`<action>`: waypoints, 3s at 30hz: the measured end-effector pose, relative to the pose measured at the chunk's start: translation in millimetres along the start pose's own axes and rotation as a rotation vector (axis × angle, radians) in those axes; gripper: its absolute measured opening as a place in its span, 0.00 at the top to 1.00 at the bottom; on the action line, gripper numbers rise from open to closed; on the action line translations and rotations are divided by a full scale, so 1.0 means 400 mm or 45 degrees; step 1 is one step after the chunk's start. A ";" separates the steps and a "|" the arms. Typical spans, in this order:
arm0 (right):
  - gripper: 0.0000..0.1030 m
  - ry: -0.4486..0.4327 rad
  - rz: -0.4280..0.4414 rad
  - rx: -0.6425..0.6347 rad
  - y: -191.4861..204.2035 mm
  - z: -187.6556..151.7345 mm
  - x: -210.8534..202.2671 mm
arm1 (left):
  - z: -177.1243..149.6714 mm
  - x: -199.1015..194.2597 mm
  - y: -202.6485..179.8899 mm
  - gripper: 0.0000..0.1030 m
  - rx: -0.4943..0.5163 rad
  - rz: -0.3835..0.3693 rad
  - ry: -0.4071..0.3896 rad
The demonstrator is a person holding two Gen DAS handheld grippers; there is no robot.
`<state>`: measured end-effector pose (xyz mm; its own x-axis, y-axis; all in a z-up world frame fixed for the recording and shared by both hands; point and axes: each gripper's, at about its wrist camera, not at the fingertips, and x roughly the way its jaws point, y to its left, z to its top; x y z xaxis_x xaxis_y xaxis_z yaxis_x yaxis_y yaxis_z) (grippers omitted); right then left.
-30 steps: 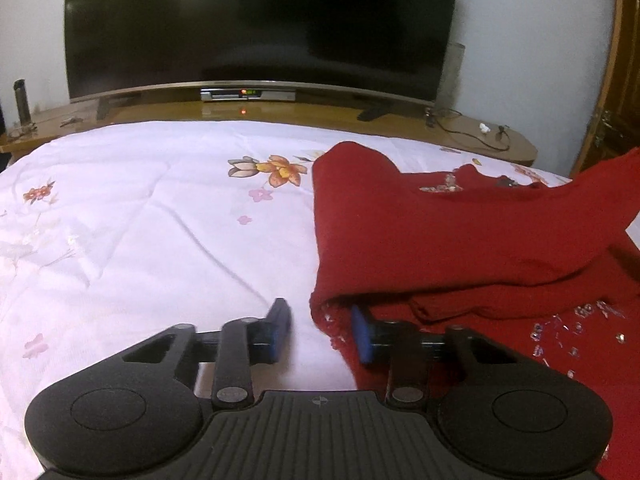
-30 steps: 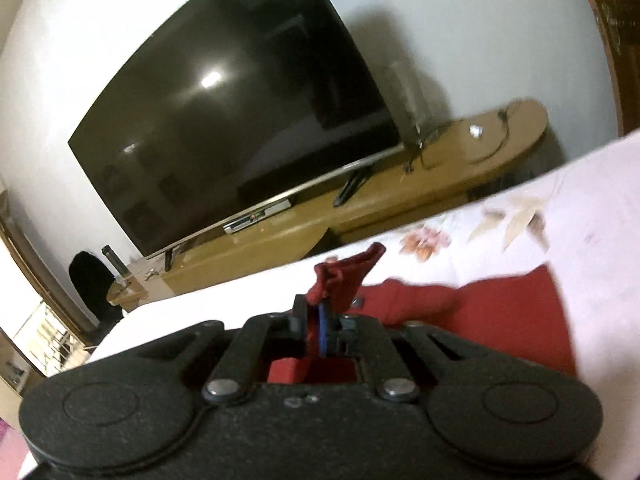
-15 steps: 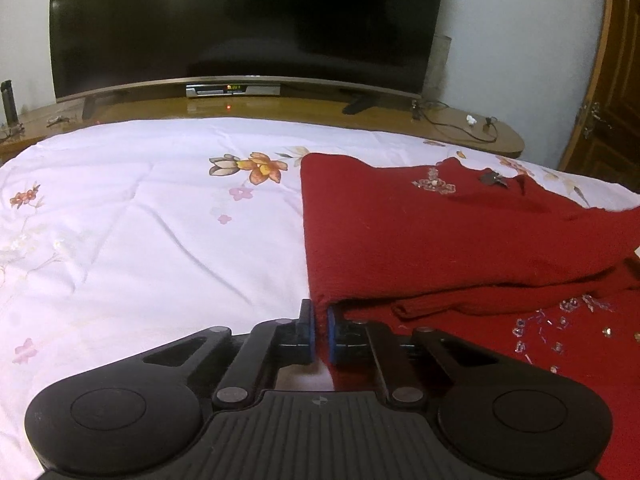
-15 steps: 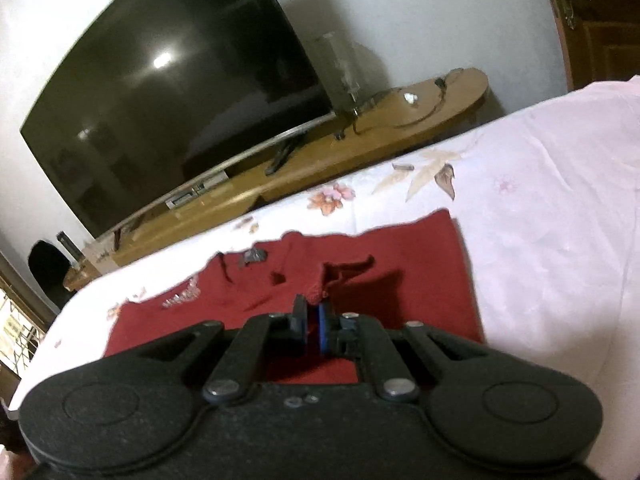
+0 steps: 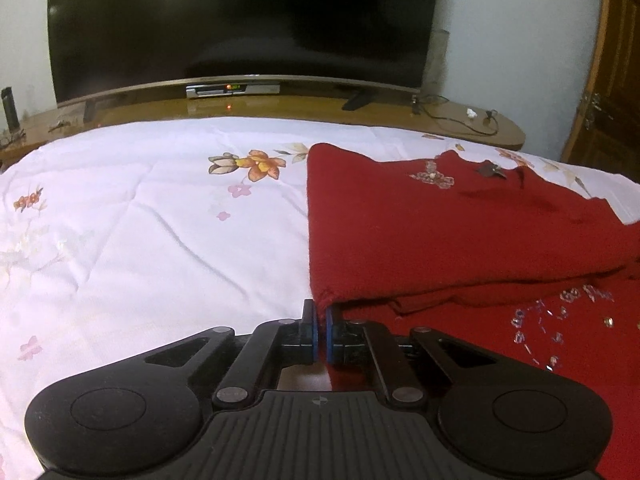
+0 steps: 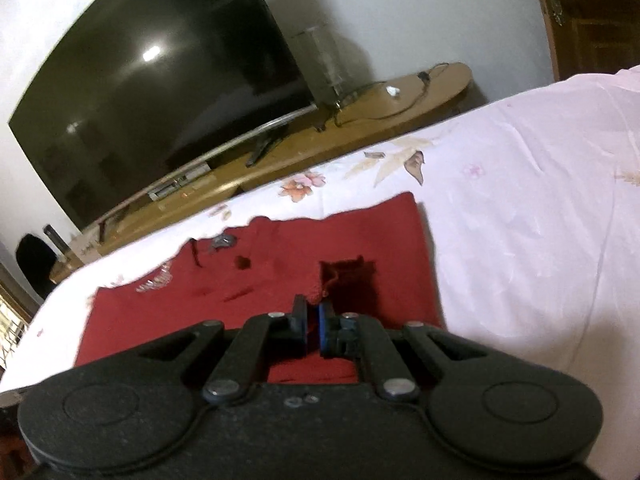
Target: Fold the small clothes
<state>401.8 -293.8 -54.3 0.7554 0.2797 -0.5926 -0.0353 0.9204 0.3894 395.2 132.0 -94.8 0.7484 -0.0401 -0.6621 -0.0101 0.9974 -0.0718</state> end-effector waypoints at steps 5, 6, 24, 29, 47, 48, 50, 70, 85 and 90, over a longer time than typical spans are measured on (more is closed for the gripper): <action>0.93 0.123 -0.043 0.046 -0.054 -0.023 0.054 | 0.011 -0.008 -0.001 0.93 0.037 0.007 0.040; 0.89 0.130 -0.034 0.038 -0.053 -0.022 0.046 | 0.011 -0.018 0.003 0.79 0.049 0.017 0.039; 0.75 0.060 0.004 0.047 -0.066 0.065 0.105 | 0.155 0.182 0.089 0.47 -0.310 -0.199 -0.002; 0.96 0.091 0.026 -0.019 -0.062 0.053 0.132 | 0.156 0.231 0.104 0.46 -0.375 -0.256 0.003; 0.96 0.052 -0.066 -0.120 -0.065 0.021 0.102 | 0.145 0.272 0.139 0.86 -0.465 -0.326 -0.025; 0.96 0.044 -0.059 -0.110 -0.069 0.020 0.101 | 0.145 0.272 0.144 0.84 -0.469 -0.336 -0.025; 0.97 0.044 -0.051 -0.069 -0.077 0.026 0.100 | 0.151 0.254 0.152 0.73 -0.467 -0.320 -0.035; 0.89 -0.013 -0.201 -0.393 0.080 0.025 0.230 | 0.149 0.241 -0.111 0.46 0.027 -0.035 -0.124; 0.66 0.053 -0.048 -0.650 0.207 -0.056 0.202 | 0.105 0.184 -0.205 0.21 0.190 -0.036 -0.114; 0.63 0.035 -0.096 -0.673 0.211 -0.046 0.164 | 0.100 0.110 -0.191 0.20 0.199 -0.027 -0.156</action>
<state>436.3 -192.7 -73.2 0.7513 0.2083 -0.6262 -0.3118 0.9483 -0.0587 455.4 56.4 -88.5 0.8226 -0.0630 -0.5651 0.1023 0.9940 0.0381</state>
